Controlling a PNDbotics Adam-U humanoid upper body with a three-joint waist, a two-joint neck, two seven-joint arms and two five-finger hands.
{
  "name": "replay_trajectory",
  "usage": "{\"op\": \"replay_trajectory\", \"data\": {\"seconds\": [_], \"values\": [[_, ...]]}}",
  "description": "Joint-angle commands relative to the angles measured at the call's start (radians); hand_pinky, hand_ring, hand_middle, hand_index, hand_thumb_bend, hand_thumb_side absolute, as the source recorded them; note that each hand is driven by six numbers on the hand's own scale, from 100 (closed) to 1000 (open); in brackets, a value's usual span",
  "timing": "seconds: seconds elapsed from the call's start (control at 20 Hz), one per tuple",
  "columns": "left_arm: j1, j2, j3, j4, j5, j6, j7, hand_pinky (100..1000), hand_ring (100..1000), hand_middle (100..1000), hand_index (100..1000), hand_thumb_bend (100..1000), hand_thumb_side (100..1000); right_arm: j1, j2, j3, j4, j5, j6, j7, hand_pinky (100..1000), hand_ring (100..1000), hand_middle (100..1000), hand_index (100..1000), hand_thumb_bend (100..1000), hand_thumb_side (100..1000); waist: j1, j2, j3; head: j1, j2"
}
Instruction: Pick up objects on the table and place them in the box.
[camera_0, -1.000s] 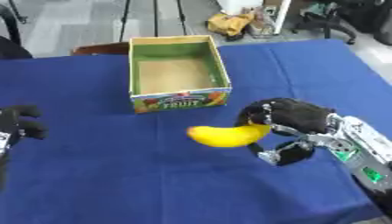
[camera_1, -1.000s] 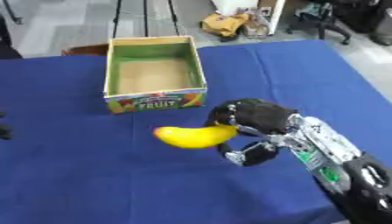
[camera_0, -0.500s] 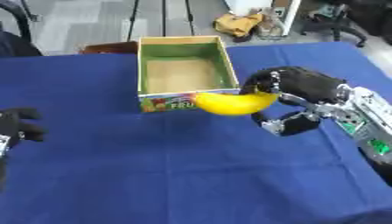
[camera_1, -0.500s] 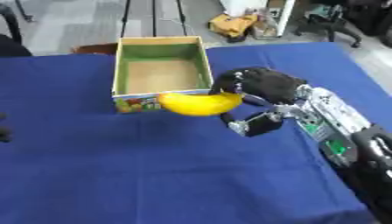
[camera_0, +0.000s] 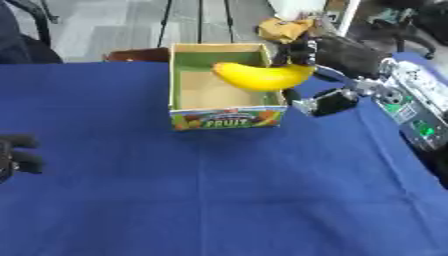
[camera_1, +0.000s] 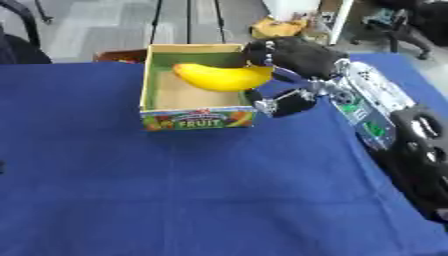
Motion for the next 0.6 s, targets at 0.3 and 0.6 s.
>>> {"op": "replay_trajectory", "data": {"seconds": [0.3,0.6], "values": [[-0.026,0.01,-0.008,-0.027,0.006,0.0,-0.014,539,547,617,716,564,821,-0.113,-0.008,-0.057,0.189,0.076,0.002,-0.03,720,816,769,681,100,270,-0.003,-0.009,0.081,-0.042,-0.038],[-0.035,0.008,-0.008,-0.041,0.008,0.004,-0.017,539,547,617,716,566,820,-0.129,0.013,-0.095,0.341,0.131,0.017,-0.04,714,820,767,680,100,257,-0.004,-0.006,0.152,-0.062,-0.058]]}}
